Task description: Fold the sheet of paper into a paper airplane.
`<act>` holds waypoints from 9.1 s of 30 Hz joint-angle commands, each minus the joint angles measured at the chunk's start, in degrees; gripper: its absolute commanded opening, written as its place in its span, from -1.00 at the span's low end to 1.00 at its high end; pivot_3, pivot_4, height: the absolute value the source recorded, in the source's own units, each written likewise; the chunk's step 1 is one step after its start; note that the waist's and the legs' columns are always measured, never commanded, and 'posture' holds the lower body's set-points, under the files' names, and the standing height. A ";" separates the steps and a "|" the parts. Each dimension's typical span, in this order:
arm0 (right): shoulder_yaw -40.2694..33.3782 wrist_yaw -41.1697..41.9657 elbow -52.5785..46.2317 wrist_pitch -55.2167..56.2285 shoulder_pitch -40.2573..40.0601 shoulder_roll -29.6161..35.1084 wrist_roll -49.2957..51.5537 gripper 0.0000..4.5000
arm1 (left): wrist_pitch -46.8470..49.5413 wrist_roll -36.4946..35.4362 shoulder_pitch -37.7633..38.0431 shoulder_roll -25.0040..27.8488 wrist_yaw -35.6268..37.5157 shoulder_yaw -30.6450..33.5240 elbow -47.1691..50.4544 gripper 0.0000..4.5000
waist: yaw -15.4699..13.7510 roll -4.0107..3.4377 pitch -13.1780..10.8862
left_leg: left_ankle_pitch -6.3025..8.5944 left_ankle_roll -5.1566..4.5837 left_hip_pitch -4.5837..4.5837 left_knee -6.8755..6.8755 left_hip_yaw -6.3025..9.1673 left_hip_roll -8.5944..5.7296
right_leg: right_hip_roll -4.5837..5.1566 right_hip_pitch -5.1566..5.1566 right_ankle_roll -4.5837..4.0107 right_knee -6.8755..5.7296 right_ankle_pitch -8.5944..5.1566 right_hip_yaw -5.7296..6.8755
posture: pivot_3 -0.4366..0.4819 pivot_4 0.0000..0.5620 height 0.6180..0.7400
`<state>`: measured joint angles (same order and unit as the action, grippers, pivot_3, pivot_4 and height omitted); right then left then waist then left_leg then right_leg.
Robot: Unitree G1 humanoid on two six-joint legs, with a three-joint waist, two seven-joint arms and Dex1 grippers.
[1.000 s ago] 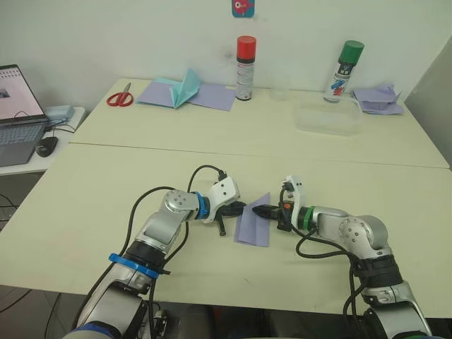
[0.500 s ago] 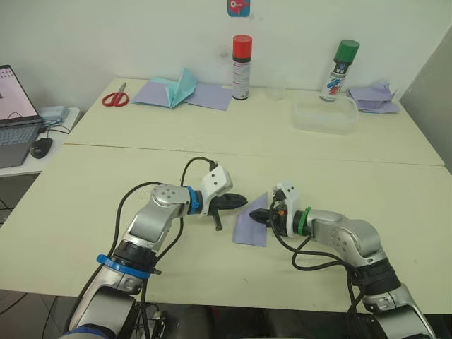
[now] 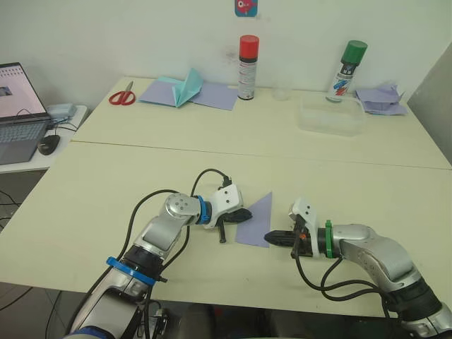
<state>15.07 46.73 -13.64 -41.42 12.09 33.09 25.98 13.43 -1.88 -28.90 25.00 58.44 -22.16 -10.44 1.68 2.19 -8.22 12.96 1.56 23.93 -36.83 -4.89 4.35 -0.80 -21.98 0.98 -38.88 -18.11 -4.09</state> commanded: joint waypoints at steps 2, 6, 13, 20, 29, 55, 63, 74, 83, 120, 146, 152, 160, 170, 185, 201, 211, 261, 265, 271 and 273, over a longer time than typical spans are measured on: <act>-3.61 -6.97 4.01 0.95 0.81 -4.78 -2.08 -0.99 | -0.08 2.97 0.56 0.10 0.99 -2.94 -4.18 -1.00 | -0.01 0.02 0.01 | 0.00 0.00 -0.02 -0.02 0.00 0.01 | 0.00 0.03 0.00 0.00 0.00 0.00 | -0.05 -0.47 1.00; -5.86 -10.14 6.96 1.25 2.21 -7.31 -2.90 -0.99 | -1.77 3.89 -0.11 0.33 2.22 -3.69 -7.05 -1.00 | -0.08 0.01 0.02 | 0.00 0.00 -0.04 -0.06 -0.01 -0.02 | 0.00 0.07 0.00 -0.01 0.00 0.00 | -0.05 -0.47 1.00; -7.33 -15.22 12.20 1.32 5.54 -11.18 -4.61 -0.99 | -4.73 5.46 -0.48 1.07 4.56 -5.58 -9.98 -1.00 | 0.00 -0.02 0.09 | -0.01 -0.01 -0.16 -0.07 0.00 -0.01 | 0.00 0.21 -0.01 -0.01 0.00 -0.01 | -0.05 -0.47 1.00; -7.22 -18.09 18.87 4.88 8.44 -14.34 -8.15 -0.99 | -5.84 6.10 -1.11 0.71 4.72 -5.46 -11.63 -1.00 | -0.01 -0.07 0.39 | -0.01 -0.01 -0.20 -0.07 -0.01 0.00 | -0.01 0.24 -0.01 -0.01 0.00 0.00 | -0.05 -0.47 1.00; -8.19 -20.32 19.87 5.96 7.86 -15.52 -10.29 -0.99 | -6.59 6.27 -1.05 0.89 4.81 -5.68 -12.55 -1.00 | -0.01 -0.09 0.53 | -0.01 -0.01 -0.24 -0.07 0.00 0.00 | 0.01 0.29 -0.01 -0.02 0.00 0.00 | -0.05 -0.47 1.00; -4.21 -2.25 -1.76 0.14 -0.01 -6.00 -1.14 -0.99 | -5.89 2.47 -2.98 -1.19 4.87 -1.67 -14.37 -1.00 | -0.05 -0.15 0.99 | 0.02 -0.01 -0.51 0.08 0.05 0.05 | 0.09 0.54 -0.30 0.06 -0.21 0.05 | -0.05 -0.47 1.00; 0.92 -7.77 5.85 5.40 1.98 -8.53 -11.62 -0.99 | -5.50 -3.84 -8.15 -0.26 10.33 4.81 -15.22 -1.00 | 0.00 -0.04 0.44 | 0.01 0.00 0.01 0.04 -0.03 0.02 | -0.10 -0.05 -0.28 -0.07 -0.20 0.05 | -0.05 -0.47 1.00; -0.59 -1.16 -0.09 2.70 1.25 -0.14 -9.16 -1.00 | -12.06 -1.97 -13.49 -3.02 13.16 3.91 -21.08 0.49 | -0.36 -0.05 -0.07 | 0.04 -0.06 0.38 -0.01 0.04 -0.28 | 0.10 -0.24 -0.22 -0.07 -0.22 0.09 | -0.05 -0.47 1.00; -0.82 2.32 -8.77 -6.28 -0.20 3.09 -2.37 -1.00 | -15.45 -0.93 -12.83 -4.00 14.16 3.73 -19.53 0.99 | -0.15 -0.03 -0.14 | 0.10 -0.16 0.61 -0.04 0.21 -0.53 | 0.12 -0.32 -0.18 -0.06 -0.24 0.06 | -0.05 -0.47 1.00; 4.92 -3.51 -2.99 -3.13 0.54 -3.22 -6.80 -1.00 | -12.37 1.25 -9.69 -3.26 12.12 1.73 -14.96 -0.98 | -0.03 -0.09 -0.08 | 0.09 -0.20 0.50 -0.22 0.47 -0.64 | 0.05 -0.06 -0.15 -0.22 -0.22 0.08 | -0.05 -0.47 1.00; 3.53 -4.79 -1.35 -1.73 0.71 -4.13 -7.80 -1.00 | -63.57 15.03 -31.84 -6.45 11.94 -0.31 -58.13 -0.13 | 0.08 -0.08 -0.09 | 0.09 -0.18 0.43 -0.22 0.29 -0.68 | -0.10 -0.08 -0.13 -0.24 -0.19 0.01 | -0.05 -0.47 1.00; 0.87 -4.95 -2.01 -1.47 0.94 -4.14 -7.11 -1.00 | -60.04 11.31 -31.68 -7.59 17.97 2.90 -57.91 -0.13 | 0.00 -0.08 -0.09 | 0.08 -0.18 0.45 -0.24 0.30 -0.69 | -0.06 -0.08 -0.13 -0.24 -0.19 0.02 | -0.05 -0.47 1.00; -5.08 -2.61 -8.54 -3.78 3.11 -0.25 -3.47 -1.00 | -58.43 9.35 -29.22 -5.27 21.88 4.89 -55.76 -0.13 | 0.00 -0.08 -0.10 | 0.08 -0.18 0.58 -0.23 0.31 -0.67 | -0.03 -0.21 -0.13 -0.25 -0.19 0.03 | -0.05 -0.47 1.00; -4.36 -4.48 -5.51 -3.95 4.94 -3.51 -4.16 -1.00 | -68.68 10.48 -28.07 -6.28 19.04 4.01 -54.30 -0.13 | -0.06 -0.08 -0.10 | 0.09 -0.18 0.64 -0.24 0.32 -0.67 | 0.02 -0.24 -0.13 -0.25 -0.19 0.02 | -0.05 -0.47 1.00; -9.06 -8.58 -5.40 -1.53 5.27 -4.28 -4.34 -1.00 | -73.27 12.11 -26.94 -5.67 15.41 1.53 -52.41 -0.99 | -0.07 -0.08 -0.10 | 0.08 -0.18 0.64 -0.26 0.32 -0.68 | -0.01 -0.26 -0.14 -0.31 -0.19 0.03 | -0.05 -0.47 1.00; -10.13 -12.11 -13.83 3.10 -2.73 -5.27 -5.06 -1.00 | -1.85 18.22 6.00 9.37 10.07 5.35 22.62 -0.53 | -0.24 -0.18 -0.13 | -0.15 -0.10 0.38 -0.32 0.55 -0.64 | 0.02 -0.19 -0.04 -1.08 -0.38 -0.03 | -0.05 -0.47 1.00; -8.50 0.52 -14.51 21.31 -10.69 4.36 -8.54 -0.74 | -4.01 -4.82 12.21 20.60 20.90 19.81 26.08 0.81 | 0.22 -0.20 -0.14 | -0.26 -0.26 0.39 -0.22 0.67 -0.66 | 0.03 -0.19 -0.04 -1.07 -0.38 -0.02 | -0.05 -0.47 1.00; 2.79 0.67 2.29 43.48 -3.88 -5.63 -23.76 -0.98 | -12.13 -17.23 24.33 20.68 11.87 23.57 29.22 1.00 | -0.01 -0.14 -0.20 | -0.28 -0.24 0.34 -0.32 0.73 -0.69 | 0.10 -0.09 -0.08 -1.08 -0.39 0.05 | -0.05 -0.47 1.00; 1.39 6.12 -0.17 43.64 -4.90 -2.80 -18.57 -0.98 | -12.29 -17.59 24.49 20.35 11.65 23.09 29.76 1.00 | -0.01 -0.16 -0.21 | -0.28 -0.24 0.35 -0.30 0.73 -0.69 | 0.10 -0.09 -0.09 -1.08 -0.40 0.05 | -0.05 -0.47 1.00; -0.79 16.17 2.47 47.91 -4.39 4.16 -13.45 -0.98 | -14.30 -17.12 23.62 20.07 12.11 22.86 27.27 1.00 | -0.02 -0.15 -0.22 | -0.28 -0.24 0.27 -0.33 0.73 -0.70 | 0.11 -0.01 -0.09 -1.07 -0.39 0.05 | -0.05 -0.47 1.00; -0.96 14.89 4.59 49.60 -2.65 2.83 -14.71 -0.98 | -14.79 -16.81 23.28 19.74 11.75 22.73 26.66 1.00 | 0.01 -0.13 -0.24 | -0.28 -0.24 0.04 -0.30 0.73 -0.68 | 0.11 0.19 -0.08 -1.06 -0.40 0.05 | -0.05 -0.47 1.00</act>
<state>14.94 62.02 -9.39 5.86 8.12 36.80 11.37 -0.09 -18.01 -4.76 44.99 70.58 0.37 15.71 1.68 2.06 -8.46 12.69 1.32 23.85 -37.08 -4.17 3.67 -0.70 -21.72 0.90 -39.94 -18.51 -4.05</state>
